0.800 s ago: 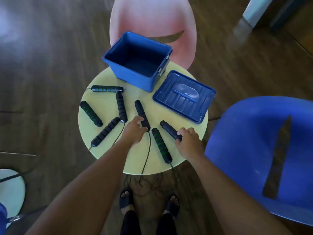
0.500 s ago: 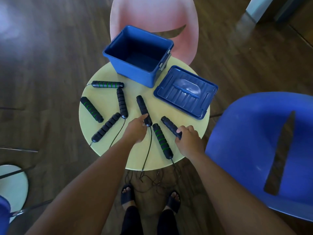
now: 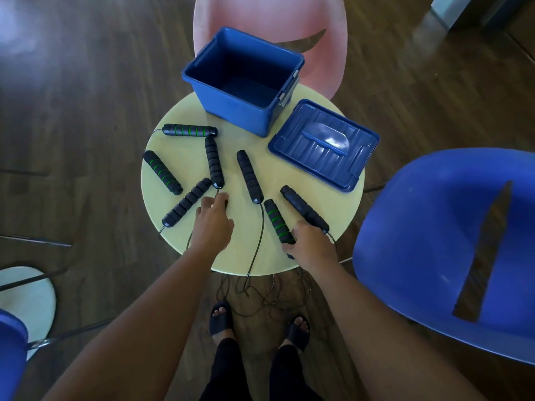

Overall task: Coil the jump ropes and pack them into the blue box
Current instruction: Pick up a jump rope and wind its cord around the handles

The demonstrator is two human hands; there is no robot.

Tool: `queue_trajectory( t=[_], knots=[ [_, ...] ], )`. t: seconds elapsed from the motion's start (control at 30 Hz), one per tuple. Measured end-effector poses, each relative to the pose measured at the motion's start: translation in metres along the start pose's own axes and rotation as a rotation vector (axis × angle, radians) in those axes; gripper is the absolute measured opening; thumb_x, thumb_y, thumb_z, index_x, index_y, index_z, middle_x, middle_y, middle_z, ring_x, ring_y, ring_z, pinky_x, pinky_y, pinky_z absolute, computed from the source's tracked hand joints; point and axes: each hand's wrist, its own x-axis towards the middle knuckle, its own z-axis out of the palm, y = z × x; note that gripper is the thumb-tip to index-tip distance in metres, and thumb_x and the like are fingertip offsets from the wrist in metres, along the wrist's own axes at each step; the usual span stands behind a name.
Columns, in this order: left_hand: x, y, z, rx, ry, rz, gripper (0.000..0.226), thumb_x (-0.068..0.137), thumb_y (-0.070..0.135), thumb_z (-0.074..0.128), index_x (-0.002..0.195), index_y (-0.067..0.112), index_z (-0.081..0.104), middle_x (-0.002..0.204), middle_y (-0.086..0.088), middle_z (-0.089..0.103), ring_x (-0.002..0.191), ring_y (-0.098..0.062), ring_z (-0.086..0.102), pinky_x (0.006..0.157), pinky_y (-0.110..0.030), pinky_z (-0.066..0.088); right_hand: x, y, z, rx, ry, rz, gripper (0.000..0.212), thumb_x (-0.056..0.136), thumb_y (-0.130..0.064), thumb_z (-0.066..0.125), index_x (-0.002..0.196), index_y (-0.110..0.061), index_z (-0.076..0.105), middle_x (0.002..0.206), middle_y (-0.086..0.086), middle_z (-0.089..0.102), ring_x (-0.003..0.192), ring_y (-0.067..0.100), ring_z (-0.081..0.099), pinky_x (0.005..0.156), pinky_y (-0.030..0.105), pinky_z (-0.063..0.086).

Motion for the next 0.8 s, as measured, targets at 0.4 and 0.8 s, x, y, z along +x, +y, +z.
queue_trajectory(
  t=[0.4,0.8],
  knots=[
    [-0.023,-0.026,-0.012,-0.062,-0.115,0.032,0.062,0.094,0.003,0.052,0.147,0.034,0.047,0.156,0.003,0.038,0.129,-0.026,0.050,0.092,-0.031,0.047,-0.023,0.011,0.002,0.364,-0.074,0.142,0.021,0.089,-0.036,0.060,0.099,-0.018,0.056,0.086,0.002,0.066,0.072,0.012,0.057,0.055,0.025,0.037],
    [-0.069,-0.001,-0.073,-0.778,-0.148,0.056,0.053,0.094,0.013,0.070,0.140,0.034,0.056,0.131,0.006,0.059,0.086,0.014,0.067,0.095,-0.038,0.055,-0.061,-0.057,-0.015,1.164,-0.052,0.254,0.021,0.098,-0.016,0.039,0.084,-0.017,0.054,0.085,0.011,0.045,0.071,0.021,0.046,0.064,0.029,0.047]
  ],
)
